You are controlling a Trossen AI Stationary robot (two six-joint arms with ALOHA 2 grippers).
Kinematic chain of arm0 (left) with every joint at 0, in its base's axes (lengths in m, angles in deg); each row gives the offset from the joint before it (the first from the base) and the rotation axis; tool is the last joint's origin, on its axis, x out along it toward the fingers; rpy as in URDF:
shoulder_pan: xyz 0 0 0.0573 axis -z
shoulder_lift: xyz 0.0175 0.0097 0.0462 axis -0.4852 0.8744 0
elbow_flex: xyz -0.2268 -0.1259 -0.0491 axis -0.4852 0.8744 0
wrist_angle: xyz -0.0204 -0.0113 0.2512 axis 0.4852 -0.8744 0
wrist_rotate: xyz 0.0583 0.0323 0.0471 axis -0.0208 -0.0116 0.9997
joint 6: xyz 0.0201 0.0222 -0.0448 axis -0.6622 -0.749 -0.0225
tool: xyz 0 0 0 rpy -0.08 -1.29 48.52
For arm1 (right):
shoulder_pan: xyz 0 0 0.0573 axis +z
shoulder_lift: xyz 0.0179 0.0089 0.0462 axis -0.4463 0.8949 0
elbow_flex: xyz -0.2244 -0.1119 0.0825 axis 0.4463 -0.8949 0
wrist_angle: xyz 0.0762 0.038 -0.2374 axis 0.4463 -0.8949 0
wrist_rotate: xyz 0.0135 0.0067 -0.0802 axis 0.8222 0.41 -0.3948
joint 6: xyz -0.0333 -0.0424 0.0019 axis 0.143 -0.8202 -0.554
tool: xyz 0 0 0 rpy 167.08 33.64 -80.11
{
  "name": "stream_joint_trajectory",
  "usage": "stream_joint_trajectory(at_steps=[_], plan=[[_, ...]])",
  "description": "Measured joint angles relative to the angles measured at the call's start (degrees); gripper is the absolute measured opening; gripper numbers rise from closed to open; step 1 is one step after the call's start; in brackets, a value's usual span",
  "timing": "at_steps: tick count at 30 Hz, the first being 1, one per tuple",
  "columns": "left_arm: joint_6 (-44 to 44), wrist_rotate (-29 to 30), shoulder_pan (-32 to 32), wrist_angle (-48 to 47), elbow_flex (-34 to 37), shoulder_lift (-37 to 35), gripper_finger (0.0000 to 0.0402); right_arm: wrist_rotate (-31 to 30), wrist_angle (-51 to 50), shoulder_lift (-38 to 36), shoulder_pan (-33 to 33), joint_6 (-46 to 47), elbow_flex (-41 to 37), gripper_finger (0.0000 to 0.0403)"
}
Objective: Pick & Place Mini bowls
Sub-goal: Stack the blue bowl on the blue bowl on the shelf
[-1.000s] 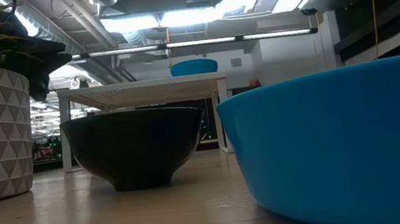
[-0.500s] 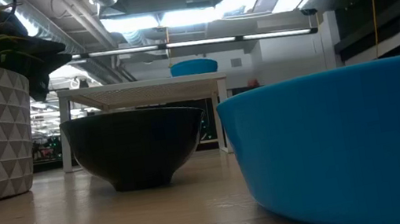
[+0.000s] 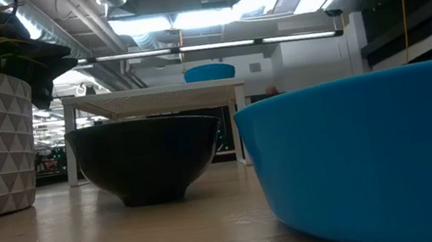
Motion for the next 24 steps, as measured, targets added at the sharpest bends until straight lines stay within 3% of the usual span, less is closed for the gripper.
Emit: stream_joint_trajectory(at_steps=[6,24], plan=[[0.0,0.0,0.0,0.0,0.0,0.0,0.01,-1.1,0.7,0.0,-0.1,-0.1,0.5,0.0007],[0.0,0.0,0.0,0.0,0.0,0.0,0.01,-18.6,-14.7,0.0,-4.2,-8.8,17.8,0.0002]])
